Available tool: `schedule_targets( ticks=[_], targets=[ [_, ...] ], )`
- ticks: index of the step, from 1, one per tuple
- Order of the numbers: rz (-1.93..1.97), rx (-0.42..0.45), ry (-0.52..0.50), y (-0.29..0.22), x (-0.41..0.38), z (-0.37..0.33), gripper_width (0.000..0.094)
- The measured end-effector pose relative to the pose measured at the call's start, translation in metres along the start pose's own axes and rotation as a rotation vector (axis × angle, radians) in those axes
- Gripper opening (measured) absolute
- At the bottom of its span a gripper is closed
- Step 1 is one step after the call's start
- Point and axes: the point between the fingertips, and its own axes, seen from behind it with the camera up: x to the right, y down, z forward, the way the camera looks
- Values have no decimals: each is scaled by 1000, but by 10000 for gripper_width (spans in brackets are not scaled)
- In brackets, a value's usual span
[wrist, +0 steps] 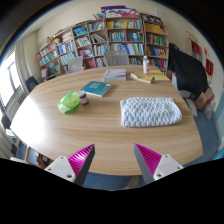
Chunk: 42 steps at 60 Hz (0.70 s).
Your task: Fold towel
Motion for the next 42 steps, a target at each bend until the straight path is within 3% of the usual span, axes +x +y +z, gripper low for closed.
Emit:
schedule_targets(
  ticks=[7,18,33,42],
  targets=[
    [-8,-5,13,-8,3,17,834],
    [-54,99,29,-55,21,78,837],
    [-108,59,48,-75,59,206,828],
    [-194,68,-19,-85,49,246,802]
  ],
)
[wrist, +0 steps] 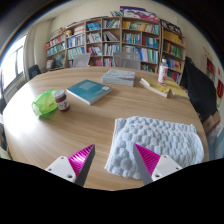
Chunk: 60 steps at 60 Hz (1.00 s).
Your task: Fold towel
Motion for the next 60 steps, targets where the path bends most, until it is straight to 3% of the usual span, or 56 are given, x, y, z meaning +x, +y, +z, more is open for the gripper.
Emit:
schedule_targets(
  ticks=[11,14,17,23,33,38,44,49,55,60],
  targets=[
    [-4,-94,-14,34,11,44,631],
    [-42,-61,3,31,17,47,489],
    [-31,-67,2,31,18,46,413],
    [-2,-82,38,29,38,48,83],
    [65,-66,-92,14,32,33,21],
    [129,-3,-130,-20,51,5,20],
    [180,74,-81,-60,109,-33,20],
    [250,87,-22,-69,168,-50,24],
    [305,44,67,-39,246,-57,34],
    [376,-53,100,1,281,-51,35]
  ],
)
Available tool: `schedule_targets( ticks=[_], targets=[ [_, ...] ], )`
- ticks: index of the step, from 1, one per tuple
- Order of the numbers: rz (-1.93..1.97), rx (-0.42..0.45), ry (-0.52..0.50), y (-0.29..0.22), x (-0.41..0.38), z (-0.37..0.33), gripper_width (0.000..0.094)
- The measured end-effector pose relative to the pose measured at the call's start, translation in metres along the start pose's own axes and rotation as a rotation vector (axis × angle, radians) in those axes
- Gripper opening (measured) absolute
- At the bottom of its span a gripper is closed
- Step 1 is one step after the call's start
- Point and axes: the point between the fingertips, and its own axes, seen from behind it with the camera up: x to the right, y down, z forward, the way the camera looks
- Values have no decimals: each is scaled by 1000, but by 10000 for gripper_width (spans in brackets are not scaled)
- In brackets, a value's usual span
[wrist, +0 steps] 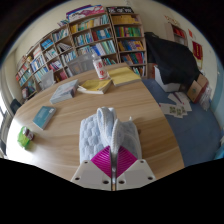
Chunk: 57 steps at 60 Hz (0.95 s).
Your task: Fold towel
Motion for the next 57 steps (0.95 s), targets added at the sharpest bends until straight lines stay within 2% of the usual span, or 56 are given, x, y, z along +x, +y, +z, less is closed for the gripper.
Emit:
schedule_targets(
  ticks=[8,12,16,23,25,28,41,57],
  targets=[
    [32,-108,35,41,42,25,40],
    [31,-116,44,45,48,32,114],
    [37,-113,54,45,52,29,287],
    [59,-67,57,26,42,-5,805],
    [52,-42,70,22,44,-13,858],
    [42,-8,70,15,38,-33,825],
    [25,87,135,17,-3,-141,827],
    [85,83,79,79,-88,-232,827]
  ],
)
